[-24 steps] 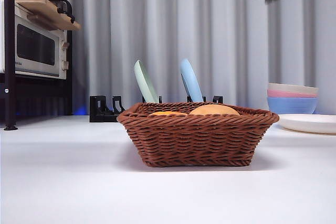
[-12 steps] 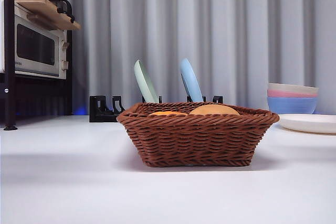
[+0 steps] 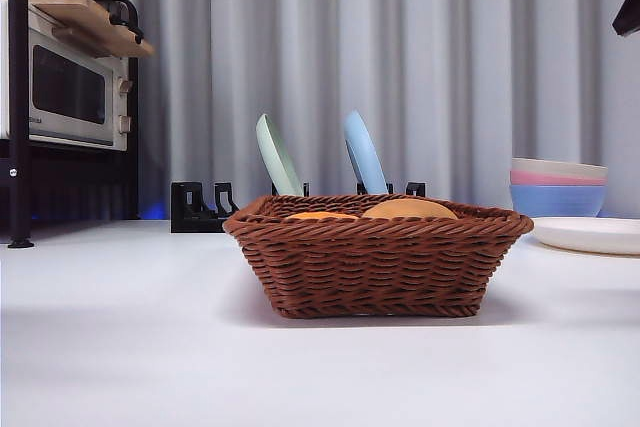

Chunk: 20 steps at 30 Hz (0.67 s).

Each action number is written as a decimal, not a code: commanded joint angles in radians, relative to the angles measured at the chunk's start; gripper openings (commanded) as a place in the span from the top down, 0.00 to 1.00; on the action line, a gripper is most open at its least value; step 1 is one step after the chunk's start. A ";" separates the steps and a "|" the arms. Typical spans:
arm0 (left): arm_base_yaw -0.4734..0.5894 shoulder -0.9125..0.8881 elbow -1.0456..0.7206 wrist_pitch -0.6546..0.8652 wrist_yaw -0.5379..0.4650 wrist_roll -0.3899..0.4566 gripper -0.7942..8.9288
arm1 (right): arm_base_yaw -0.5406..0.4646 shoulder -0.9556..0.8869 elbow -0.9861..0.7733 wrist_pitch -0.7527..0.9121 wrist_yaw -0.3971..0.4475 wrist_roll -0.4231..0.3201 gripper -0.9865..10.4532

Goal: Pick up the basket,pick up the corn from the table,pick up the potato from the table,pick up the cucumber from the table,put all items into the basket

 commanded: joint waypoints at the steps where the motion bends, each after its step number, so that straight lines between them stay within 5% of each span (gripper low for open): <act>1: 0.001 0.013 -0.002 0.002 -0.002 -0.011 0.92 | 0.000 -0.002 -0.004 0.003 0.007 0.010 0.91; 13: 0.014 -0.006 -0.003 -0.036 -0.008 -0.008 0.92 | 0.000 -0.003 -0.004 0.003 0.006 0.010 0.91; 20: 0.259 -0.225 -0.131 0.175 0.164 -0.066 0.92 | 0.000 -0.003 -0.004 0.003 0.006 0.010 0.91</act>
